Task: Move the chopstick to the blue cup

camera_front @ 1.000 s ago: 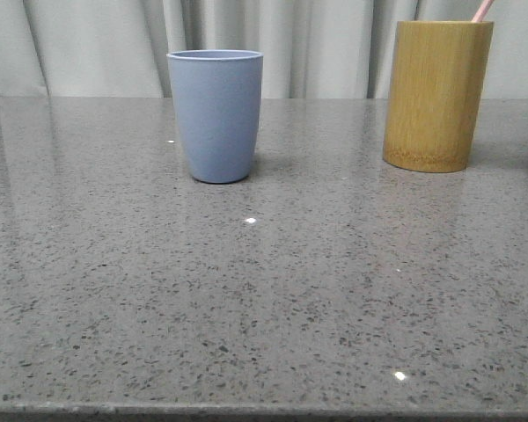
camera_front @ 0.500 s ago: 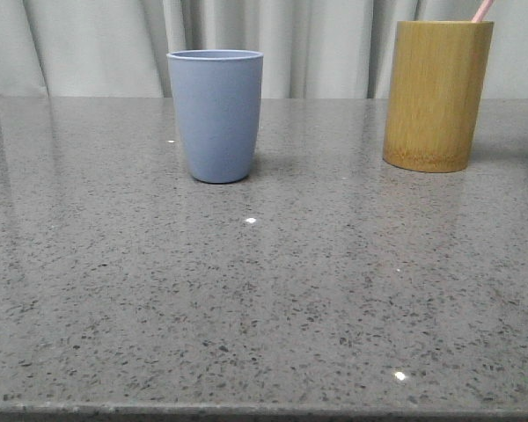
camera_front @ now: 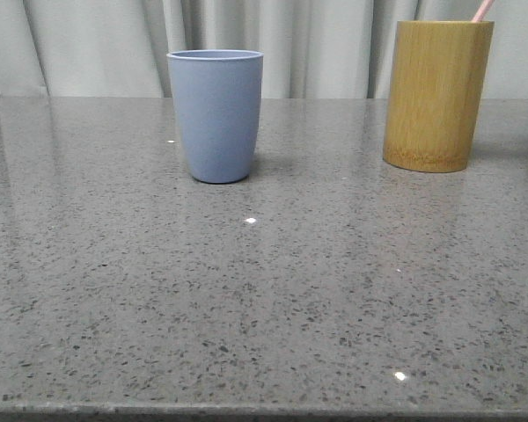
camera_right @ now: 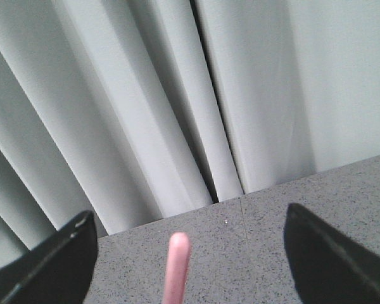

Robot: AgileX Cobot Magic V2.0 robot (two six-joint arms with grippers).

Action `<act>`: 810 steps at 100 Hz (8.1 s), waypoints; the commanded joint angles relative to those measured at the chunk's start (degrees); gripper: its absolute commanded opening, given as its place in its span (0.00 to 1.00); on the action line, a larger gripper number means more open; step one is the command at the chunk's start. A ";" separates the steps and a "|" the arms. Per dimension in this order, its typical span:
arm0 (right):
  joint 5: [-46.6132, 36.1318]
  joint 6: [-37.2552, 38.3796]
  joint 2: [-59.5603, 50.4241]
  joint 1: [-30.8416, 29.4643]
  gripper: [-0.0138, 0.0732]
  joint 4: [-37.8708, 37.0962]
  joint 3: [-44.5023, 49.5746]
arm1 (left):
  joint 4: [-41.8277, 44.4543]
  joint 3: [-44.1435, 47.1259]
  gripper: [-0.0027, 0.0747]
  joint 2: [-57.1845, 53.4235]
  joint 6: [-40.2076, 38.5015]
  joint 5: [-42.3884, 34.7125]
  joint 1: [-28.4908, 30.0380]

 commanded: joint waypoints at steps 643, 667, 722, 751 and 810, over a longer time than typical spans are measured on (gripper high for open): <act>71.86 17.55 -55.85 17.54 0.08 -42.18 9.43 | -0.79 -1.37 0.01 0.11 -0.44 -3.60 0.09; 71.86 17.55 -55.85 17.54 0.08 -42.18 9.43 | -0.79 -1.37 0.01 0.11 -0.44 -3.60 0.09; 71.86 17.55 -55.85 17.54 0.08 -42.18 9.43 | 5.45 31.14 0.01 -18.72 -0.44 -56.22 0.09; 71.86 17.55 -55.85 17.54 0.08 -42.18 9.43 | 6.77 44.70 0.01 -32.97 -0.44 -58.76 0.09; 71.86 17.55 -55.85 17.54 0.08 -42.18 9.43 | 8.75 47.05 0.01 -37.96 -0.74 -57.28 4.98</act>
